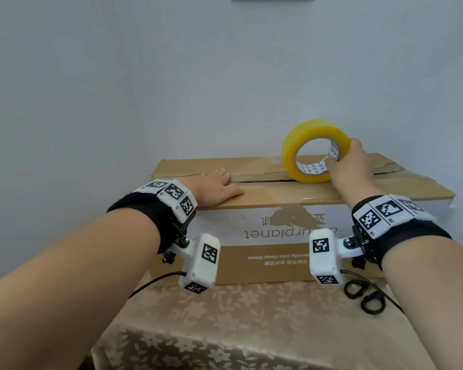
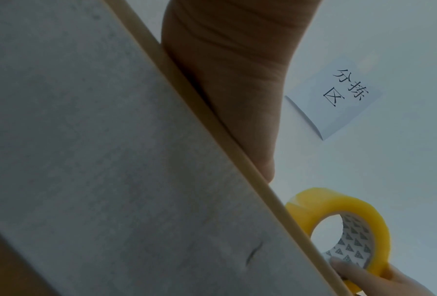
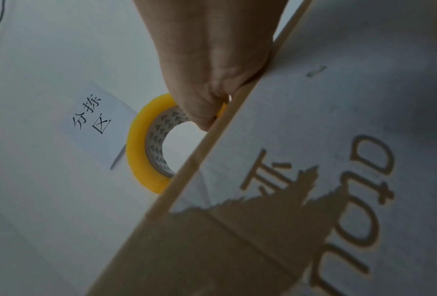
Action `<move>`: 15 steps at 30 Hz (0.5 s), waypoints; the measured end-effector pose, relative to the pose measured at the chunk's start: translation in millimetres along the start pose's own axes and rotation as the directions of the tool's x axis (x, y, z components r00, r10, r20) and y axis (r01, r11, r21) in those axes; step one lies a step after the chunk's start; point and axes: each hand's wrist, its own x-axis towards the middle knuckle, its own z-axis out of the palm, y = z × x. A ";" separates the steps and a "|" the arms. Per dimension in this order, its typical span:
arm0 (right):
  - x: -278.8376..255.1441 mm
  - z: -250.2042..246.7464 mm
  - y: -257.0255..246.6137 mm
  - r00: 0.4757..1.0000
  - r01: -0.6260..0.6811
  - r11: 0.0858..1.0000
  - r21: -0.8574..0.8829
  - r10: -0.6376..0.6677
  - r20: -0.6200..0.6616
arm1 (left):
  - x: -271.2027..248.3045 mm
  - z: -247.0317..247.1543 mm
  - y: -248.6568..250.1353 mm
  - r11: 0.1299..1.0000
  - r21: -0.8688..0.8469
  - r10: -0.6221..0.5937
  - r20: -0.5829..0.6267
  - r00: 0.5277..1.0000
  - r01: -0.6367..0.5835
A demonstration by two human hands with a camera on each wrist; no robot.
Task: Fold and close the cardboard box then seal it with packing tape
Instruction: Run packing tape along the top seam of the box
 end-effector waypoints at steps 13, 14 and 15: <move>-2.7 4.9 -4.7 0.999 -0.022 0.997 -0.080 0.024 0.021 | -0.6 0.4 34.4 0.998 -0.018 0.061 0.055 0.997 -0.060; -2.8 5.2 -4.6 1.000 -0.016 0.996 -0.086 0.017 0.022 | 0.3 0.6 40.5 0.998 -0.023 0.056 0.054 0.997 -0.055; -3.1 5.4 -4.5 1.000 -0.011 0.996 -0.091 0.013 0.023 | 1.9 0.8 45.2 0.998 -0.045 0.046 0.051 0.998 -0.044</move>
